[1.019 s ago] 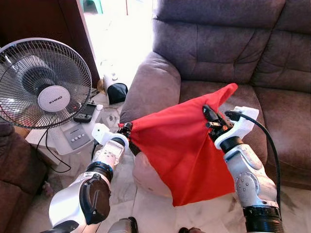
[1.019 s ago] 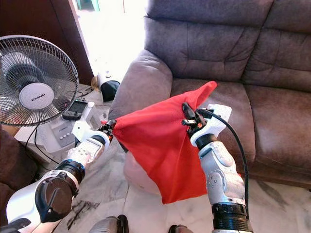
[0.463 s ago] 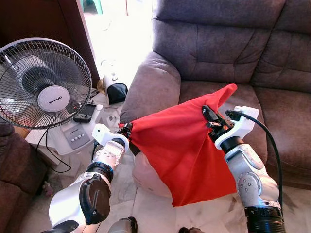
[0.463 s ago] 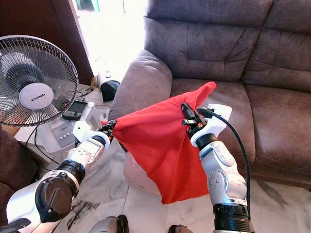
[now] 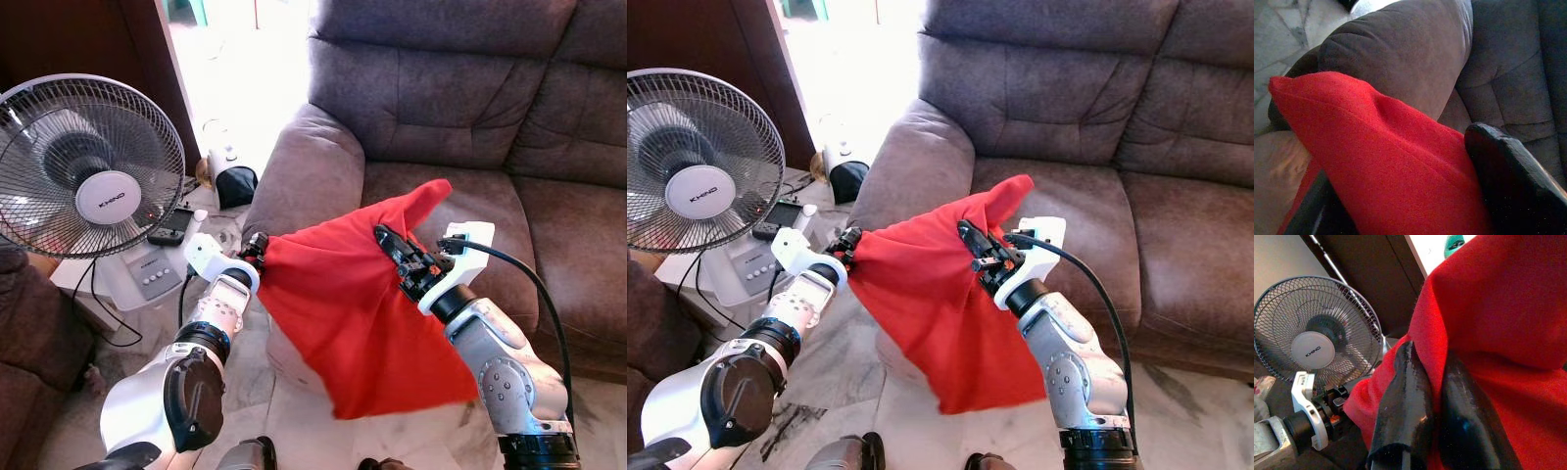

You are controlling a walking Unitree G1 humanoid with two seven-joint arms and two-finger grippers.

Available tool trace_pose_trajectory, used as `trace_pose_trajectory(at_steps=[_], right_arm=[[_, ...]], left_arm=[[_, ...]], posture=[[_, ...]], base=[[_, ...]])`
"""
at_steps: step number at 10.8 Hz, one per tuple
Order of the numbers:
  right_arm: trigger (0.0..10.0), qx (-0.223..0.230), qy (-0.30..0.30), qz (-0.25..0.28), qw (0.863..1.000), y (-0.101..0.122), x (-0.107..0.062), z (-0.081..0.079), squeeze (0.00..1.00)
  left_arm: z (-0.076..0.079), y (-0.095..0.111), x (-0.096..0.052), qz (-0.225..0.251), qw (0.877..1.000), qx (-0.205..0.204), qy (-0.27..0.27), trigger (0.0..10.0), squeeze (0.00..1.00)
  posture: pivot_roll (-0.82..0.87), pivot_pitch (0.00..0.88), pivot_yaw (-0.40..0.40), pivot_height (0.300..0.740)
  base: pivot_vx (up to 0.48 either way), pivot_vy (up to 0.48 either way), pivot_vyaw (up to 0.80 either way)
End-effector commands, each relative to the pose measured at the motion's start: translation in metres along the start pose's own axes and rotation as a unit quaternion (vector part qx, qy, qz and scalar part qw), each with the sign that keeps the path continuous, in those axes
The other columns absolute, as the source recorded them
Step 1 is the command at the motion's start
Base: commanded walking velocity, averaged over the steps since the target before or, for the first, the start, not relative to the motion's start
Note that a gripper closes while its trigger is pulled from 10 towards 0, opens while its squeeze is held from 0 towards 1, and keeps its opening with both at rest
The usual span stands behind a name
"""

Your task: Move the pillow to the sofa from floor

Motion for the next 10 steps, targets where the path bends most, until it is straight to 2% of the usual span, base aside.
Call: trace_pose_trajectory(at_steps=[1,2,3,4,10], right_arm=[[10.0,-0.022,0.07,0.05,0.996,0.028,0.004,-0.031,0.0],[10.0,-0.023,0.069,0.051,0.996,0.028,0.004,-0.031,0.0],[10.0,-0.022,0.07,0.049,0.996,0.028,0.004,-0.031,0.0],[10.0,-0.02,0.073,0.045,0.996,0.028,0.004,-0.032,0.0],[10.0,-0.024,0.069,0.046,0.996,0.028,0.006,-0.03,0.0]], left_arm=[[0.003,-0.012,0.0,-0.027,1.0,0.003,0.001,10.0,0.0],[0.001,-0.014,-0.001,-0.035,0.999,0.001,0.007,10.0,0.0],[-0.003,-0.019,-0.002,-0.046,0.999,0.007,0.016,3.8,0.0],[-0.006,-0.022,-0.003,-0.051,0.998,0.015,0.017,0.0,0.0],[-0.011,-0.026,-0.004,-0.065,0.997,0.018,0.023,0.0,0.0]], posture=[[-0.07,0.091,-0.036,0.74],[-0.06,0.091,-0.037,0.74],[-0.06,0.092,-0.037,0.74],[-0.06,0.092,-0.035,0.74],[-0.05,0.075,-0.03,0.74]], base=[[0.0,0.0,0.0],[0.0,0.0,0.0],[0.0,0.0,0.0],[0.0,0.0,0.0],[0.0,0.0,0.0]])
Point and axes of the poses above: a point about 5 cm out from each wrist's last joint towards the gripper, its own x axis pointing out of the wrist towards the gripper, its own y axis along the axis of the wrist's last joint, z = x × y, the point moved 4 cm from there along x, pointing out of the wrist towards the gripper, and after that the axes turned 9 degrees about x, right-handed, at the moved point
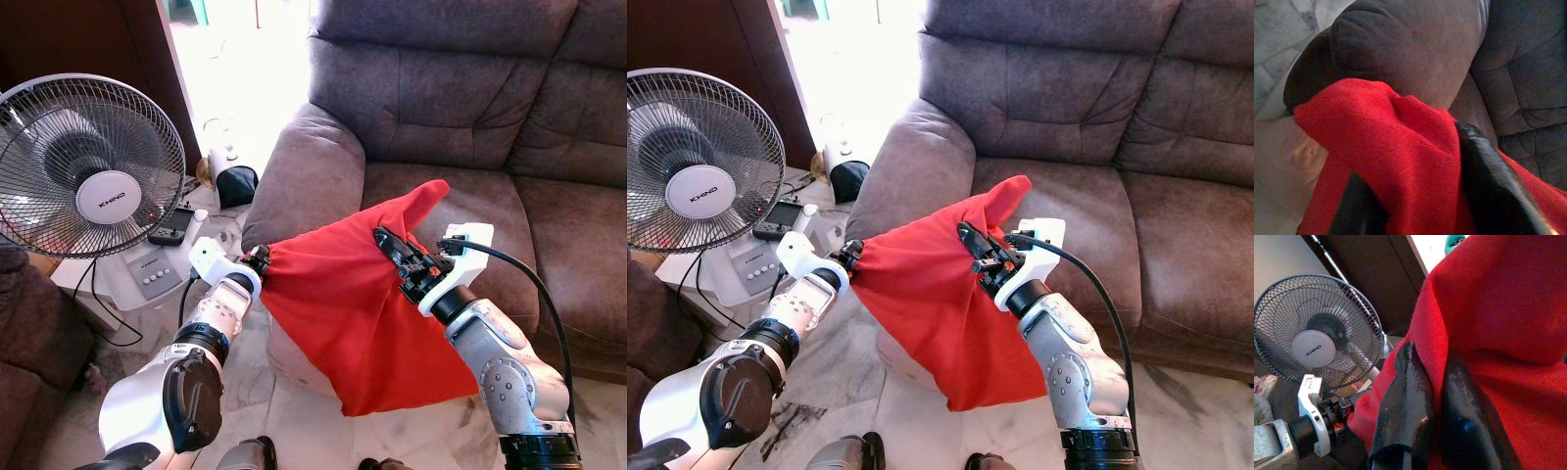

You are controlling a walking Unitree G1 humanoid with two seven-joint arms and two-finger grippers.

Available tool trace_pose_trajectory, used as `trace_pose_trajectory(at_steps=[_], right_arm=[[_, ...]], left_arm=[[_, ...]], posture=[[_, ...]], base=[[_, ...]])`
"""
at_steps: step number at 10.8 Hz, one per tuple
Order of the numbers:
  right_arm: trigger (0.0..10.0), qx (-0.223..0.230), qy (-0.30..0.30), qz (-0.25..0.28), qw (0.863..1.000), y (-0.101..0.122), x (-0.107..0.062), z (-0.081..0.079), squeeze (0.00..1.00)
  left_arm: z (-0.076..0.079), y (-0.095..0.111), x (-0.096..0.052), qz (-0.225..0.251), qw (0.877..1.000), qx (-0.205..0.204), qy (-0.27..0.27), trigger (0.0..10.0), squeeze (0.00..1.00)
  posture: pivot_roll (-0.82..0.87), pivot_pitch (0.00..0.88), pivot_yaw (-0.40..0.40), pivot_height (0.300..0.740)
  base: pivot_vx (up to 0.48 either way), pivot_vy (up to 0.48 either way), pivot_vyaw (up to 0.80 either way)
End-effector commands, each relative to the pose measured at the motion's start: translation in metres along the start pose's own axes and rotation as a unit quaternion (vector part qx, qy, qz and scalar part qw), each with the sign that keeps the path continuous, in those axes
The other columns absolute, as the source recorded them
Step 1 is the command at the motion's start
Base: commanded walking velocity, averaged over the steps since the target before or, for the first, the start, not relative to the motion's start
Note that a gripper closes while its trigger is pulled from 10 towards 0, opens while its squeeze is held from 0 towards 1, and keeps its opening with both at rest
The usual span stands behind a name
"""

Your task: Move the pillow to the sofa from floor

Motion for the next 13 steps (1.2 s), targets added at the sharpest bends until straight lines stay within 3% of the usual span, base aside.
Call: trace_pose_trajectory(at_steps=[1,5,8,9,10,11,12,13], right_arm=[[10.0,-0.028,0.071,0.052,0.996,0.028,0.007,-0.031,0.0],[10.0,-0.033,0.058,0.054,0.996,0.026,0.01,-0.026,0.0],[10.0,-0.049,0.024,0.069,0.996,0.031,0.01,-0.017,0.0],[10.0,-0.094,-0.036,0.077,0.992,0.035,0.009,0.0,0.0],[10.0,-0.124,-0.099,0.085,0.984,0.038,0.006,0.018,0.0],[10.0,-0.176,-0.171,0.079,0.966,0.037,0.0,0.04,0.0],[10.0,-0.204,-0.237,0.095,0.945,0.039,-0.01,0.06,0.0],[10.0,-0.197,-0.259,0.121,0.938,0.042,-0.015,0.065,0.0]], left_arm=[[-0.006,-0.015,-0.002,-0.026,1.0,0.001,0.005,0.0,0.0],[-0.009,0.004,-0.002,0.003,1.0,0.025,0.0,0.0,0.0],[-0.003,0.014,-0.003,0.026,0.998,0.052,-0.026,0.0,0.0],[-0.001,0.026,-0.004,0.056,0.992,0.112,-0.023,0.0,0.0],[0.01,0.04,-0.006,0.094,0.978,0.183,-0.035,0.0,0.0],[0.021,0.052,-0.01,0.127,0.96,0.244,-0.047,0.0,0.0],[0.031,0.067,-0.017,0.17,0.934,0.31,-0.05,9.4,0.0],[0.034,0.072,-0.02,0.185,0.92,0.342,-0.053,10.0,0.0]], posture=[[-0.05,0.071,-0.029,0.74],[-0.03,0.046,-0.025,0.74],[-0.02,0.05,-0.02,0.74],[-0.02,0.059,-0.021,0.74],[-0.02,0.063,-0.021,0.74],[-0.01,0.068,-0.016,0.74],[0.0,0.071,-0.015,0.74],[0.01,0.073,-0.011,0.74]], base=[[0.0,0.0,0.0],[0.0,0.0,0.0],[0.0,0.0,0.0],[0.0,0.0,0.0],[0.0,0.0,0.0],[0.0,0.0,0.0],[0.0,0.0,0.0],[0.0,0.0,0.0]])
Point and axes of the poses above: a point about 5 cm out from each wrist's last joint towards the gripper, its own x axis pointing out of the wrist towards the gripper, its own y axis along the axis of the wrist's last joint, z = x × y, the point moved 4 cm from there along x, pointing out of the wrist towards the gripper, and after that the axes turned 9 degrees about x, right-handed, at the moved point
